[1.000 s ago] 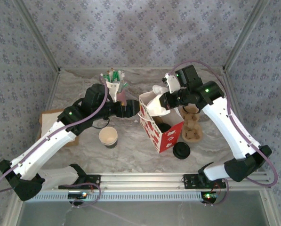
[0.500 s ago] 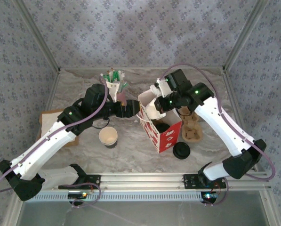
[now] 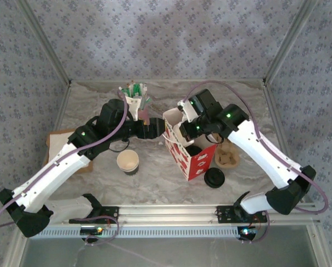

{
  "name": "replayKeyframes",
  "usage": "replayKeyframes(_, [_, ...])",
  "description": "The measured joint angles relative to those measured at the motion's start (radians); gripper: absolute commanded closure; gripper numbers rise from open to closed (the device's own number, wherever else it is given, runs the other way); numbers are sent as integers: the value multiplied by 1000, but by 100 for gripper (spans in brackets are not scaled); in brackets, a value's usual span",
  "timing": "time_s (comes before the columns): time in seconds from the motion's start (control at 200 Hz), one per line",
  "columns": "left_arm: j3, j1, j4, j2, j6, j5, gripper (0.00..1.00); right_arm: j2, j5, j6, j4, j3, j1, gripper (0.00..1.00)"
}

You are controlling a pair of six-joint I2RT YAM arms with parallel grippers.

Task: Pack the takeout coffee

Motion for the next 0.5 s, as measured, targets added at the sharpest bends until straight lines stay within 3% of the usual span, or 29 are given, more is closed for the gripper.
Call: replayKeyframes(0.505, [0, 0, 2, 12, 0, 0, 1, -14, -15, 18, 2, -50, 14, 100])
